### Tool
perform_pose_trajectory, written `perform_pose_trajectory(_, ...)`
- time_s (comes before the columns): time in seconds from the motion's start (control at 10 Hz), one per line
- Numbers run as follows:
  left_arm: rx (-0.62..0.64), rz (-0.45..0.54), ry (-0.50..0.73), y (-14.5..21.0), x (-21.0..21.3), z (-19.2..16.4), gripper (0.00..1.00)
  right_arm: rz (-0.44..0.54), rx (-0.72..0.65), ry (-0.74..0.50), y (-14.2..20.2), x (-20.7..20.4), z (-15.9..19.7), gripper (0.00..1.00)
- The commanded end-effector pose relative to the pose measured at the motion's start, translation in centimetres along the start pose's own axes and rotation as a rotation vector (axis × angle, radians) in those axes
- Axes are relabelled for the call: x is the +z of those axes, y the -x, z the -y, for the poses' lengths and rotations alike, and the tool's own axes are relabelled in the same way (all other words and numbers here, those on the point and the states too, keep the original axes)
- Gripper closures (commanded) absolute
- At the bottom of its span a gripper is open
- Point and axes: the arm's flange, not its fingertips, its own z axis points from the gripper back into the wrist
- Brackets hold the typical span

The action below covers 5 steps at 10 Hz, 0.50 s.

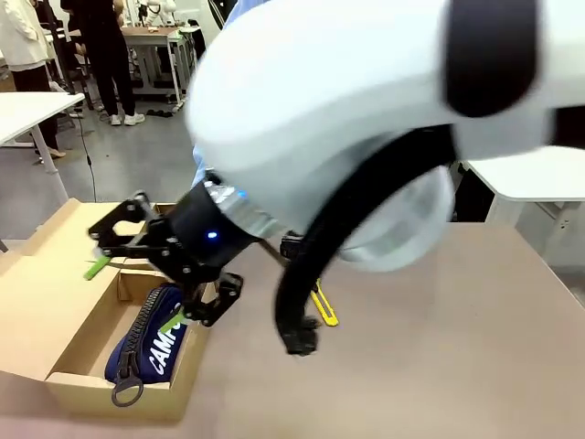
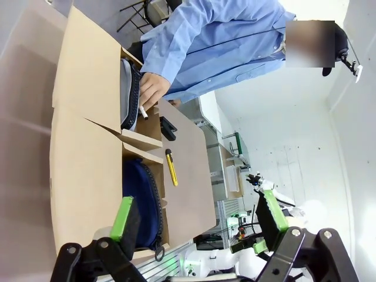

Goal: Place items inside the box.
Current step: Pick up a Pencil pouch or Stapler and place it inside the Mailer Box closest to the robot.

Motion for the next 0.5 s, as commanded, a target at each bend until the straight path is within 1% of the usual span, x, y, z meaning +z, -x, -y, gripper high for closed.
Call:
perform_pose_trajectory(0.0, -0.017, 0.011, 0.021, -0.1, -0.1, 0.1, 0.00, -0.123, -0.003, -0.027, -1.9, 2.0, 1.3, 0.00)
perform_pose_trajectory(0.1, -0.017, 0.011, 0.021, -0.1, -0.1, 0.1, 0.00, -0.160, -0.038, -0.068, -4.2, 3.7, 2.7, 0.00)
perform_pose_trajectory(0.2, -0.017, 0.011, 0.021, -0.1, -0.1, 0.1, 0.00, -0.133, -0.098, -0.098, -6.1, 6.3, 4.8, 0.00)
perform_pose_trajectory(0.3, -0.017, 0.011, 0.021, -0.1, -0.1, 0.1, 0.00, -0.164, -0.126, -0.166, -7.3, 9.4, 7.7, 0.00)
perform_pose_trajectory(0.4, -0.017, 0.011, 0.021, -0.1, -0.1, 0.1, 0.00, -0.170, -0.139, -0.279, -7.7, 13.6, 12.1, 0.00)
